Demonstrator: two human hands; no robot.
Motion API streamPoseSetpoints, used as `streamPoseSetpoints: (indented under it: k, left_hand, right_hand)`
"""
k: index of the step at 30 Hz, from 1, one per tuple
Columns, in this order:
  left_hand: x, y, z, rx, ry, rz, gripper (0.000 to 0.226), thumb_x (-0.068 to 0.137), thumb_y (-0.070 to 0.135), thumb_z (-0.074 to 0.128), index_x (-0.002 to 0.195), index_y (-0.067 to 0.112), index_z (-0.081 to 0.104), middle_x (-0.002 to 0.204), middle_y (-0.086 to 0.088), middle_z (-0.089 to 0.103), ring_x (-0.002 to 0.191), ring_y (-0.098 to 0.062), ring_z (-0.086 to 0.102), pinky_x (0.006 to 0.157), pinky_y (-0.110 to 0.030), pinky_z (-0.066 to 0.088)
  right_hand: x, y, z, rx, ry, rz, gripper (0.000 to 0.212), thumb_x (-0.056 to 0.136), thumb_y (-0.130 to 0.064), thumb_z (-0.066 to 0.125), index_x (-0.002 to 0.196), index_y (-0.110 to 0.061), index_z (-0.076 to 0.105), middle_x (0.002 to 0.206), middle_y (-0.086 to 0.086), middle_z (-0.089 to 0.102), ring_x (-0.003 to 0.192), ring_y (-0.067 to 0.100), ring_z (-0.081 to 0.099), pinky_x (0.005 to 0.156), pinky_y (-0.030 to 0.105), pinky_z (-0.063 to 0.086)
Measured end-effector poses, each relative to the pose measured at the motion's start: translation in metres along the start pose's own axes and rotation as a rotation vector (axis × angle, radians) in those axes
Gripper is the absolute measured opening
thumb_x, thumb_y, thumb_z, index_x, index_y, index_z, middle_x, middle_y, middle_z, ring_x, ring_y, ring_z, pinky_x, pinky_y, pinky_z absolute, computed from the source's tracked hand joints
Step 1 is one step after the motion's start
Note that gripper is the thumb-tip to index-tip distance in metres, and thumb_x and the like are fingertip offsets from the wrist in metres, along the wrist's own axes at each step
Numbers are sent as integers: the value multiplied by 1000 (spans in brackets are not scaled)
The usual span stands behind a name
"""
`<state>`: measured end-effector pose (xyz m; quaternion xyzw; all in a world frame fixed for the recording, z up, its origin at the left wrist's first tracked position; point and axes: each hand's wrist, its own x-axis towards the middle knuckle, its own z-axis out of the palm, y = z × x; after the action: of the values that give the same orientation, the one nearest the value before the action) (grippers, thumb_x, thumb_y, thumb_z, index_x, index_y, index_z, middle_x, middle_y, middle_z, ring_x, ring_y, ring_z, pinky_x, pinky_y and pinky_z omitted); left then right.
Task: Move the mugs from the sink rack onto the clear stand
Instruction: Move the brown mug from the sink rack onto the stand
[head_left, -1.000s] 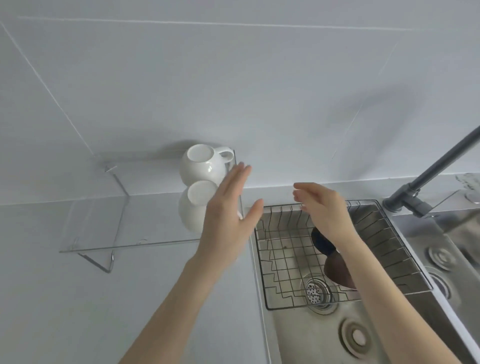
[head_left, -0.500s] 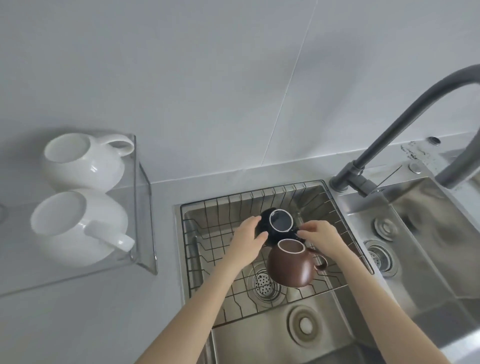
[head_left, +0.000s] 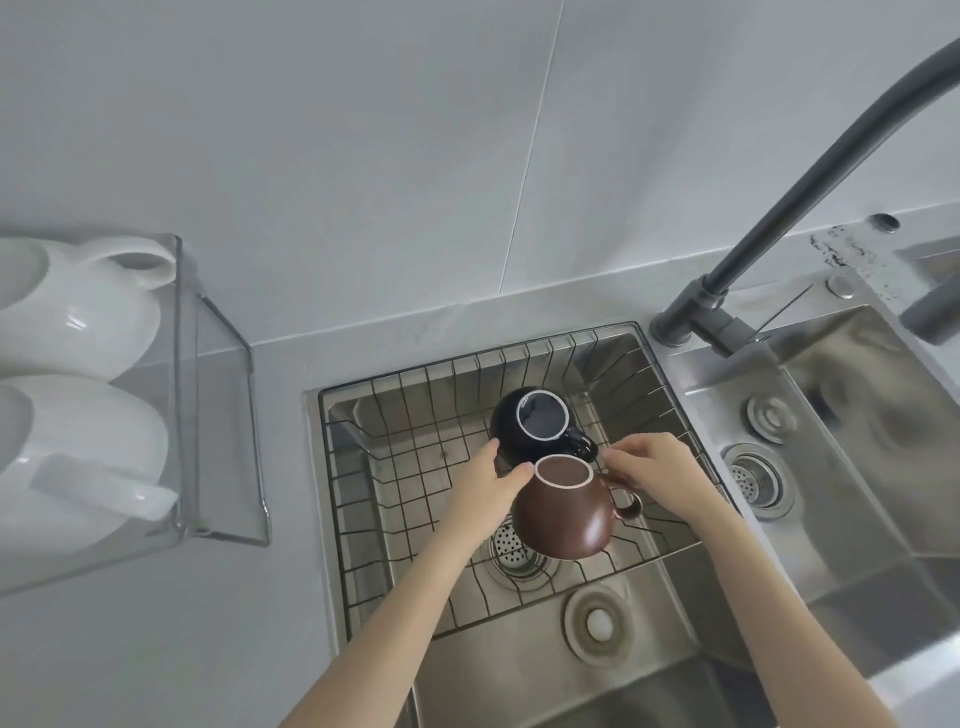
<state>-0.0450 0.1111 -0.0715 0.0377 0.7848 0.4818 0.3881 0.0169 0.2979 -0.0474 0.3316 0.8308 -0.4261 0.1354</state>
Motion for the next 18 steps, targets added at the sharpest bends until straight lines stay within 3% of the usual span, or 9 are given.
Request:
streamPoseSetpoints:
  k: [2,3,5,10,14,18]
  left_hand:
    - [-8,-8,7,-47,-39,-36,57,80,42,55,128,11,51,132,-5,57,122,-24,52,102,-34,42]
    - [-12,-8,10,-70,-60,-41,47,80,40,56,118,13,59,119,-1,65,111,-20,59,91,-27,47]
    - [-18,-8,13,-107,-93,-28,34,77,33,63,109,19,64,104,5,69,98,-10,63,75,-16,45]
    - [-24,-6,16,-22,-95,28,56,56,22,80,109,18,63,105,2,70,97,-14,64,82,-24,50]
    - [-37,-2,6,-45,-45,96,49,54,21,82,101,18,66,91,6,70,82,-6,64,68,-12,49]
    - [-63,19,-28,-74,103,179,55,47,29,82,99,19,67,97,0,74,90,-17,67,84,-36,54]
  right_hand:
    - [-5,6,2,-10,-29,32,21,84,-25,61,72,-12,72,62,2,67,60,9,58,53,15,42]
    - [-9,8,3,-5,-30,42,25,84,-28,60,70,-11,72,64,5,69,63,11,58,56,19,42]
    - [-15,11,3,49,-28,47,26,83,-29,60,73,-9,73,75,8,74,70,13,62,61,20,44]
    - [-28,11,-3,118,-84,-20,8,80,-23,67,80,-20,74,80,-1,75,74,6,66,67,17,44]
    - [-37,-8,-11,79,-109,-94,18,77,-14,70,73,-31,72,67,-15,74,67,-3,66,65,9,46]
    - [-49,-58,-21,92,-94,-254,17,76,-11,71,74,-27,73,71,-10,76,68,2,68,63,10,48]
